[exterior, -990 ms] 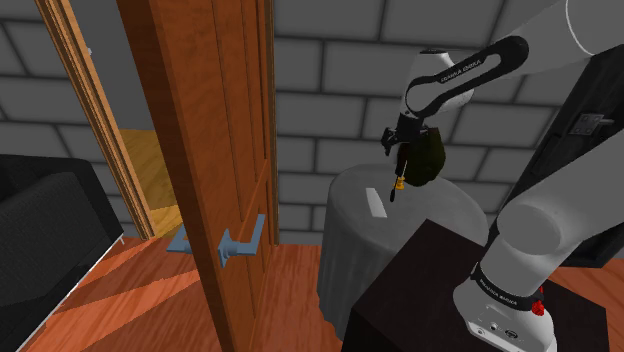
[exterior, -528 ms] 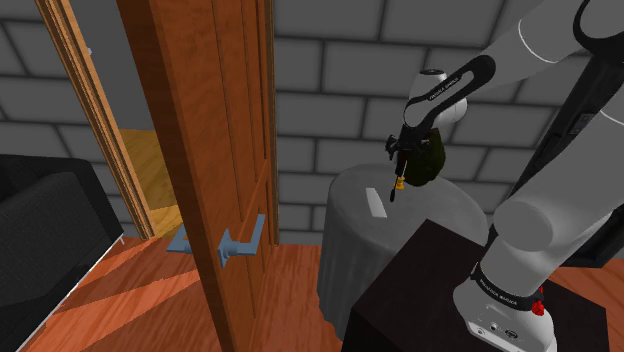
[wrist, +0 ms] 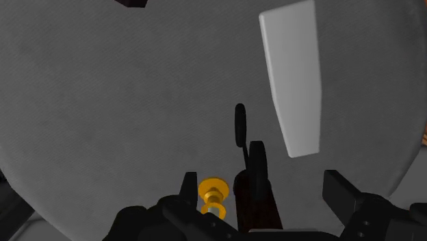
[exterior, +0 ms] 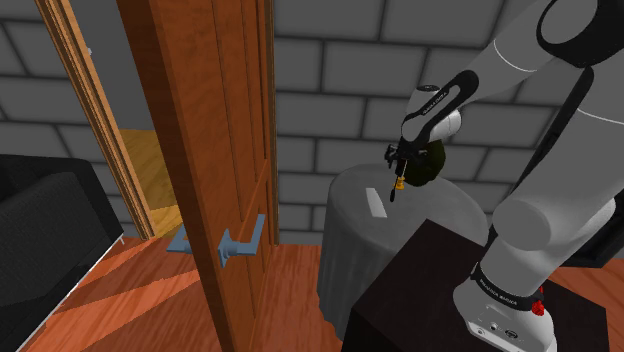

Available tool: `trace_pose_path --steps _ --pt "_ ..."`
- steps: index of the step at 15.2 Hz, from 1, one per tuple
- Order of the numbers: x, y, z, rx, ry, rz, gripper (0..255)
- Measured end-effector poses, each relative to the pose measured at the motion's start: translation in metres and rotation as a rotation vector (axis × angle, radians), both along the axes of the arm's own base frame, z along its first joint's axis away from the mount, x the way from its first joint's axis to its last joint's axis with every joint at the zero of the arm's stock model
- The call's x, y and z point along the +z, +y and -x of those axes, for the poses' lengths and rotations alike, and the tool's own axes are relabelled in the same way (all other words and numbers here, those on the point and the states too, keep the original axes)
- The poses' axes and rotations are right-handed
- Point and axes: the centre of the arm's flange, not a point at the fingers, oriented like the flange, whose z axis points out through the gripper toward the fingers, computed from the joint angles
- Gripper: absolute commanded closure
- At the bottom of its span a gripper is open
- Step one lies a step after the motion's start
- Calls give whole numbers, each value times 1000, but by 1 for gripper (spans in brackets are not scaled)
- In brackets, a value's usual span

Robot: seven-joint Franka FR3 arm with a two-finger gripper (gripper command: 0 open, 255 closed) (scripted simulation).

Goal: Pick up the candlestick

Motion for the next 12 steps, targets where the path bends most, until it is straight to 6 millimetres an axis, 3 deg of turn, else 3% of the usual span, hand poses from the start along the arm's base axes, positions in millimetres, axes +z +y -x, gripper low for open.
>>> trace_pose_path --steps 1,2,12 --pt "-4 0 0 0 0 0 0" --pt "-6 0 0 0 0 0 255" --pt "-8 -1 0 -1 -1 1 255"
